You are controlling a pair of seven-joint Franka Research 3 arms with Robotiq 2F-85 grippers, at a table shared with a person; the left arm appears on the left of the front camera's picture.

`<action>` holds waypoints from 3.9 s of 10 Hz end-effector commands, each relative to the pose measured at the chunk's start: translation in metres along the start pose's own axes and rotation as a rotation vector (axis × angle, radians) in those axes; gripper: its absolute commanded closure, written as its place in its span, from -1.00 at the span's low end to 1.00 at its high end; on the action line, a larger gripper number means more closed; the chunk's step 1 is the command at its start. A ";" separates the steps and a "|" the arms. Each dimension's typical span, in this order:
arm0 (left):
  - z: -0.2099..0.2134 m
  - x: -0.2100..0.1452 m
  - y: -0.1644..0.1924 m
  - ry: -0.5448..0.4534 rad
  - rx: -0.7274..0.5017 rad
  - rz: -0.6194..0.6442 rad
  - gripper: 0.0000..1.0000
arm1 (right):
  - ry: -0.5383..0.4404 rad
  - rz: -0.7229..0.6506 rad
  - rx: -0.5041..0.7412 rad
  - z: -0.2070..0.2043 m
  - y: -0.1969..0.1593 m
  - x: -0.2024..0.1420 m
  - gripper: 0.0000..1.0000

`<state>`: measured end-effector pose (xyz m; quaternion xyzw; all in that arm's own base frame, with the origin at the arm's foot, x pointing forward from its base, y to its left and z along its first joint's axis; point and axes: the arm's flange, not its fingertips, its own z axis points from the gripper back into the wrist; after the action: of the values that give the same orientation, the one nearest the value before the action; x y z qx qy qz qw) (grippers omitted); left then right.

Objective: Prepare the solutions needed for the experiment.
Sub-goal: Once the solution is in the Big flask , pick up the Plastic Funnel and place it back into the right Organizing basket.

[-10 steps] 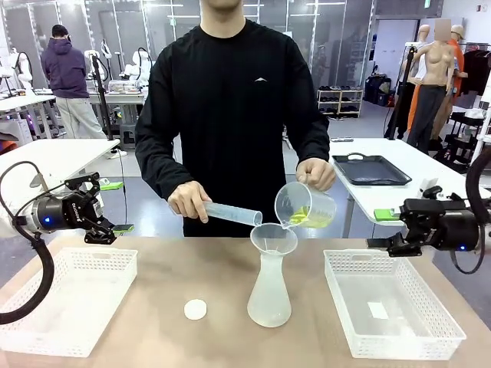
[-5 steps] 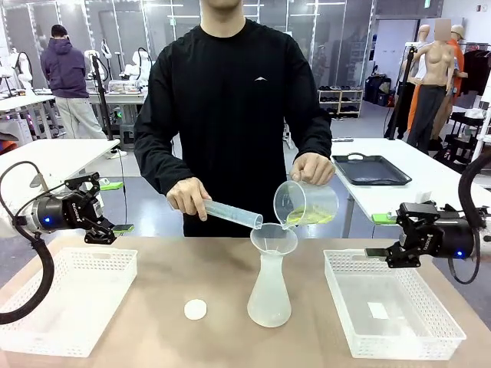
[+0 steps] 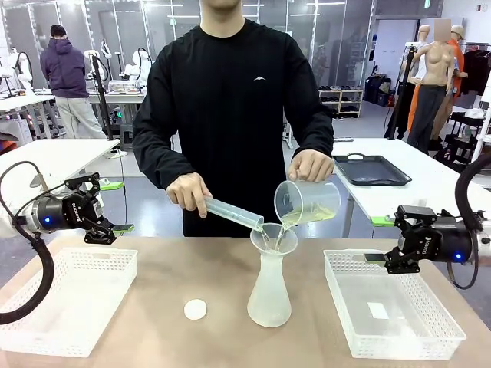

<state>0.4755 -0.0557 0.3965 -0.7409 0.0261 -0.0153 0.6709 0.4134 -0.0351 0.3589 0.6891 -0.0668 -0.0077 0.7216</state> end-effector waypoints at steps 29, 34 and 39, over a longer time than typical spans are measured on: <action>0.000 -0.001 -0.002 0.001 -0.001 -0.010 -1.00 | -0.003 0.003 -0.005 0.000 0.001 0.000 -1.00; 0.000 -0.001 -0.002 0.001 -0.001 -0.010 -1.00 | -0.003 0.003 -0.005 0.000 0.001 0.000 -1.00; 0.000 -0.001 -0.002 0.001 -0.001 -0.010 -1.00 | -0.003 0.003 -0.005 0.000 0.001 0.000 -1.00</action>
<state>0.4755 -0.0557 0.3965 -0.7409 0.0261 -0.0153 0.6709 0.4132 -0.0366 0.3588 0.6886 -0.0681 -0.0091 0.7218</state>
